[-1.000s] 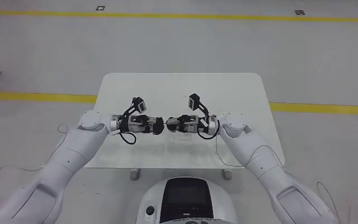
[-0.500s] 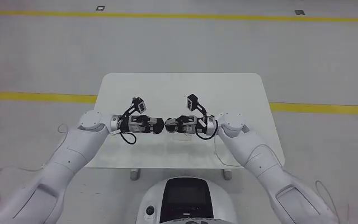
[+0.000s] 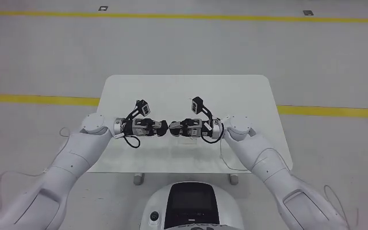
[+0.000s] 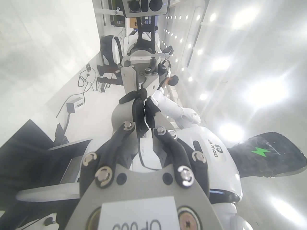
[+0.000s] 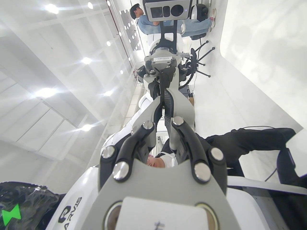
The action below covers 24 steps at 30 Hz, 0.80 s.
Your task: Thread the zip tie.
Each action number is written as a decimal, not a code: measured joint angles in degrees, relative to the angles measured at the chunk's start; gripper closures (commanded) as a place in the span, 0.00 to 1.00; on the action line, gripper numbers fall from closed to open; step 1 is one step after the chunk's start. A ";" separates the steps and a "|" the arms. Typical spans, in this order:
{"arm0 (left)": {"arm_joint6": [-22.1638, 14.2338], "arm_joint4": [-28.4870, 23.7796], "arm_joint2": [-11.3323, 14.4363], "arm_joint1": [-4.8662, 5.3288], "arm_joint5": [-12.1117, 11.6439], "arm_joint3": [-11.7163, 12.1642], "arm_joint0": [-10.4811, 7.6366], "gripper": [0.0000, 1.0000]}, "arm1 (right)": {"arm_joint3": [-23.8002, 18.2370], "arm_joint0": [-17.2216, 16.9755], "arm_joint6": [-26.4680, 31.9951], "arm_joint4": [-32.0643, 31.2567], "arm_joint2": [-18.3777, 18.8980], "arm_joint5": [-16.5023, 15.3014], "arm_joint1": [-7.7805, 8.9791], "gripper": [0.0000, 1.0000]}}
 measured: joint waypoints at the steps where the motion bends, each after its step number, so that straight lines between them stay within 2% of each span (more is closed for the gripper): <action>1: 0.00 0.07 -0.05 -0.02 0.02 0.01 0.01 0.97 | 0.00 0.00 0.01 0.04 0.00 -0.03 0.00 1.00; 5: -0.06 0.28 -0.26 -0.10 0.11 0.02 0.10 0.96 | 0.03 -0.01 0.07 0.19 0.01 -0.14 -0.01 1.00; 8: -0.09 0.42 -0.41 -0.16 0.15 0.05 0.17 1.00 | 0.04 0.00 0.11 0.20 0.00 -0.12 -0.01 1.00; 12: -0.09 0.55 -0.63 -0.26 0.16 0.06 0.25 1.00 | 0.01 0.00 0.11 0.15 -0.01 0.02 0.00 1.00; 14: -0.07 0.55 -0.76 -0.31 0.16 0.12 0.29 1.00 | 0.00 -0.04 0.05 0.22 0.00 0.19 0.01 0.00; 24: -0.40 0.11 -1.54 -0.52 0.04 0.86 0.40 1.00 | -0.01 -0.31 -1.52 0.96 0.93 0.39 0.15 0.00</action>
